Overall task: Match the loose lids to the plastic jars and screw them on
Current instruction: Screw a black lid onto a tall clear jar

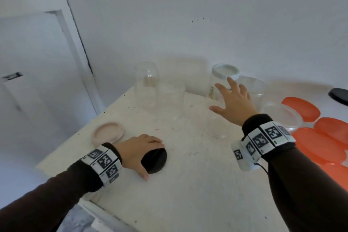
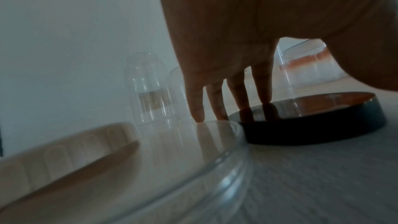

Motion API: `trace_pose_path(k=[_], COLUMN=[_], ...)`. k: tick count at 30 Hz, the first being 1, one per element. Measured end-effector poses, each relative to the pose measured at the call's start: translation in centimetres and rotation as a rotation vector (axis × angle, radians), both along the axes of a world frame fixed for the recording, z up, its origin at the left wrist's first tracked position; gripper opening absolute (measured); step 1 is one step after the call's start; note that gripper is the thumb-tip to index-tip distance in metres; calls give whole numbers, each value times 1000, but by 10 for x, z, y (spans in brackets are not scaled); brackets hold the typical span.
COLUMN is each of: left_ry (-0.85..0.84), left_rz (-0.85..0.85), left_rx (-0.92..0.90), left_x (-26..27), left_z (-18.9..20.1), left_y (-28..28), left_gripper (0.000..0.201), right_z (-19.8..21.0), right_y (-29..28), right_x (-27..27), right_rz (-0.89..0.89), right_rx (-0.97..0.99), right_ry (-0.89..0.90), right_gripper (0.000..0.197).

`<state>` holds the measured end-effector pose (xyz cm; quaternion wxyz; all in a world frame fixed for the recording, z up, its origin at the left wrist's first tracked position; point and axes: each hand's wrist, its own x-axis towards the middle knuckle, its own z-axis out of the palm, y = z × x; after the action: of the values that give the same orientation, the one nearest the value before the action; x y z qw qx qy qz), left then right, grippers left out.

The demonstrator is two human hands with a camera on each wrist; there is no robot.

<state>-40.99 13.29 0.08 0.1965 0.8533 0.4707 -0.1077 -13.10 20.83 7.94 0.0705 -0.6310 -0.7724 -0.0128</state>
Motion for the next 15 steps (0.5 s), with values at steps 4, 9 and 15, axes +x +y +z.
trace_pose_path(k=[4,9,15], left_ry=[-11,-61,-259], left_rz=[-33,-25,45], left_rx=[4,-6,10], left_x=[0,4,2], left_z=[-2,-3,16], left_y=[2,8,26], left_gripper=[98,89,85], right_z=[-5,5,11], right_y=[3,-4,-21], right_x=[-7,-11,-9], right_rz=[-52,-20,124], right_rx=[-13,7,-14], right_ry=[-32,20,194], right_gripper=[67,75,91])
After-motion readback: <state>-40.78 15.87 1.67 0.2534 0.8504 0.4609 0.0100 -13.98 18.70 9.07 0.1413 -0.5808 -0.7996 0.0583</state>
